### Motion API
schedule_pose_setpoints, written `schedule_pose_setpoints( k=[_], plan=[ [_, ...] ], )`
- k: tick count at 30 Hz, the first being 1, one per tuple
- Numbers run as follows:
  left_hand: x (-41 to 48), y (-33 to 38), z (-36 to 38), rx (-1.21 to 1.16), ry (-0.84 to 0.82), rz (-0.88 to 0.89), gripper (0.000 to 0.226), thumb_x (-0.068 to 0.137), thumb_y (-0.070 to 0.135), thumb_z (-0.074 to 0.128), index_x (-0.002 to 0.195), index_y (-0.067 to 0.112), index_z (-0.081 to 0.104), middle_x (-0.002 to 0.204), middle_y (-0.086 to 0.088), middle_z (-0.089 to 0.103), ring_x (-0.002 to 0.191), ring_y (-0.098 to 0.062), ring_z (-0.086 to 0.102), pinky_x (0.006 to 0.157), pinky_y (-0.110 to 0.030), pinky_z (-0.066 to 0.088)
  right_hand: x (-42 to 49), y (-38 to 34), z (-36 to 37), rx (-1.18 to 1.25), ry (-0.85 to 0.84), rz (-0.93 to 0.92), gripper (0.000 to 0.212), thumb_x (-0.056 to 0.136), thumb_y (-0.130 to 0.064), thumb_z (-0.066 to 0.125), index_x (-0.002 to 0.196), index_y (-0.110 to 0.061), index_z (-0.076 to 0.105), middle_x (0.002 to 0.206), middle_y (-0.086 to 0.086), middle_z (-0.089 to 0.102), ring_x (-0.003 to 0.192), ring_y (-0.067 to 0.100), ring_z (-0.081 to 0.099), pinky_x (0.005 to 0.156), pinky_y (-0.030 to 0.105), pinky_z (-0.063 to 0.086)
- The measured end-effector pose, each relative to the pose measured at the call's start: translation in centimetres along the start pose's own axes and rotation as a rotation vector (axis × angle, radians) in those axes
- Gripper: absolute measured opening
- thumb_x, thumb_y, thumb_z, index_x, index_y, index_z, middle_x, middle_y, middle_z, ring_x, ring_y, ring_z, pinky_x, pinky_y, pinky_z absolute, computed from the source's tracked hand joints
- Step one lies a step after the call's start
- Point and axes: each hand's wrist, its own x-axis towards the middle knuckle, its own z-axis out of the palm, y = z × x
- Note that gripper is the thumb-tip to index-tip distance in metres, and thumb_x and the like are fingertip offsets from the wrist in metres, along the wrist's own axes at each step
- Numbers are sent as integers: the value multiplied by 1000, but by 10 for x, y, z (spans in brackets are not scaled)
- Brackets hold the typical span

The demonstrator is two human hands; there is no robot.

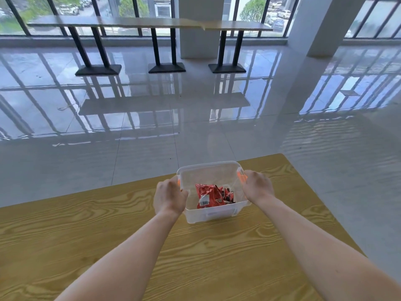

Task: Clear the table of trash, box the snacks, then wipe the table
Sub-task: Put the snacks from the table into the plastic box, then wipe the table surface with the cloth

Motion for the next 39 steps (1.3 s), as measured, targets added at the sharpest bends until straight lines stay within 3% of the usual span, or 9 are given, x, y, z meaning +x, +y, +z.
schedule_pose_setpoints(
  k=[5, 8, 12, 17, 21, 23, 30, 39],
  plan=[
    [-1, -4, 6, 62, -20, 39, 4, 88, 16, 57, 87, 13, 55, 83, -3, 51, 86, -25, 45, 61, -32, 33, 1, -1, 0, -12, -27, -12, 47, 108, -35, 27, 63, -26, 39, 57, -4, 51, 53, 15, 51, 46, 28, 28],
    [-2, -7, 6, 90, -46, 41, 16, 91, 26, 56, 102, 13, 57, 98, -6, 51, 92, -23, 44, 68, -34, 39, -1, -1, -3, -27, -43, 0, 44, 107, -35, 30, 74, -17, 53, 68, 1, 56, 65, 24, 56, 53, 33, 33],
    [-8, -13, -7, 112, -56, 86, 30, 92, 38, 54, 115, 20, 54, 108, -5, 54, 102, -25, 50, 74, -36, 46, -8, -6, -11, -44, -2, -22, 21, 97, -19, 52, 107, -6, 64, 92, 10, 59, 82, 27, 54, 70, 34, 42],
    [-26, -23, -29, 189, -39, 140, 54, 92, 41, 53, 138, 15, 42, 127, -9, 53, 116, -27, 48, 85, -37, 48, -29, -30, -23, -57, 20, -92, 29, 86, -10, 59, 116, -8, 63, 106, 13, 64, 99, 30, 58, 77, 31, 44],
    [-41, -33, -50, 272, -34, 183, 70, 92, 44, 55, 148, 13, 28, 147, -12, 41, 139, -30, 34, 111, -45, 37, -46, -59, -29, 0, -16, -146, 38, 87, -14, 61, 125, -9, 63, 121, 13, 65, 114, 31, 56, 95, 38, 48],
    [-50, -39, -62, 311, -27, 201, 75, 92, 48, 52, 151, 14, 22, 153, -12, 35, 146, -30, 24, 118, -46, 27, -56, -74, -29, 8, -43, -162, 35, 88, -18, 61, 122, -10, 64, 117, 11, 67, 116, 32, 55, 96, 41, 48],
    [-97, -81, -110, 333, 50, 176, 75, 92, 47, 52, 154, 15, 22, 158, -12, 29, 149, -28, 18, 121, -46, 21, -105, -121, -16, 32, -78, -308, 23, 89, -28, 62, 109, -16, 62, 104, 3, 65, 101, 28, 60, 82, 40, 51],
    [-196, -200, -182, 365, 102, -31, 75, 92, 51, 50, 154, 16, 23, 159, -11, 27, 150, -27, 15, 121, -44, 18, -189, -220, 44, 82, -189, -524, 53, 90, -35, 66, 138, -17, 53, 129, 6, 60, 119, 25, 55, 96, 33, 45]
  ],
)
